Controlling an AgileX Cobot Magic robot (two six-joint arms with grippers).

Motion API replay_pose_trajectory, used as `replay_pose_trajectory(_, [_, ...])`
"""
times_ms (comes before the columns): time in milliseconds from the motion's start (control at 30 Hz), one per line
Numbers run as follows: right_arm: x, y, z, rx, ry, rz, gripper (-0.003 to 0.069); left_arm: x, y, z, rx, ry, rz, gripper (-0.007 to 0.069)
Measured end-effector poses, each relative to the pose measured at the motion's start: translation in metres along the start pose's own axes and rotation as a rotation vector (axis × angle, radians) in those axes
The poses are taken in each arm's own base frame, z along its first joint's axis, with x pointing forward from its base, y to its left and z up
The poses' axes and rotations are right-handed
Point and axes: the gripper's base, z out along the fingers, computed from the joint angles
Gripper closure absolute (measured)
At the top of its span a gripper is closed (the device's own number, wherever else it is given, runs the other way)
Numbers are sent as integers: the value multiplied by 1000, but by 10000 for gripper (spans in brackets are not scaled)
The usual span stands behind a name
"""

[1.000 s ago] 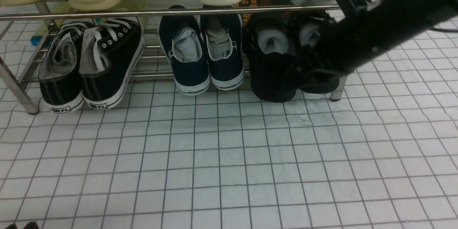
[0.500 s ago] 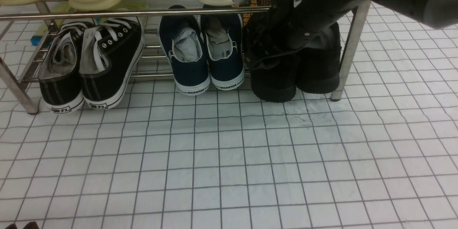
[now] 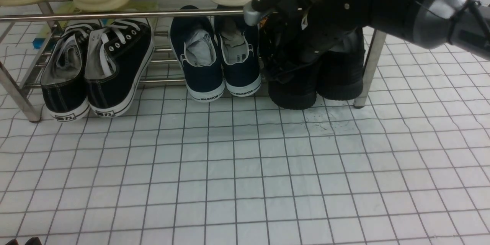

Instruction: Take the shoes off the shelf with your hand from the white checkered tablecloth.

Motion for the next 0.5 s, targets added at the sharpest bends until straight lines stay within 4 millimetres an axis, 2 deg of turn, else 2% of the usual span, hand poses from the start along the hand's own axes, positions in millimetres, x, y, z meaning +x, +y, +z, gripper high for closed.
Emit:
replay_pose_trajectory(133, [4,0,9,7,19,-11,152,0,0,0,0,0,-1,383])
replay_pose_trajectory(200, [6,0,13,10,30,-17,260,0,0,0,0,0,-1,383])
replay_pose_trajectory(233, [5,0,13,10,30,-17,272,0,0,0,0,0,-1,383])
replay_pose_trajectory(333, [6,-1,13,14,31,-22,543,0,0,0,0,0,-1,383])
replay_pose_trajectory(367, [6,-1,13,14,31,-22,557,0,0,0,0,0,-1,383])
replay_pose_trajectory(400, [5,-1,12,14,31,-22,634,0,0,0,0,0,-1,383])
replay_pose_trajectory(500, [5,-1,7,13,42,-22,648,0,0,0,0,0,-1,383])
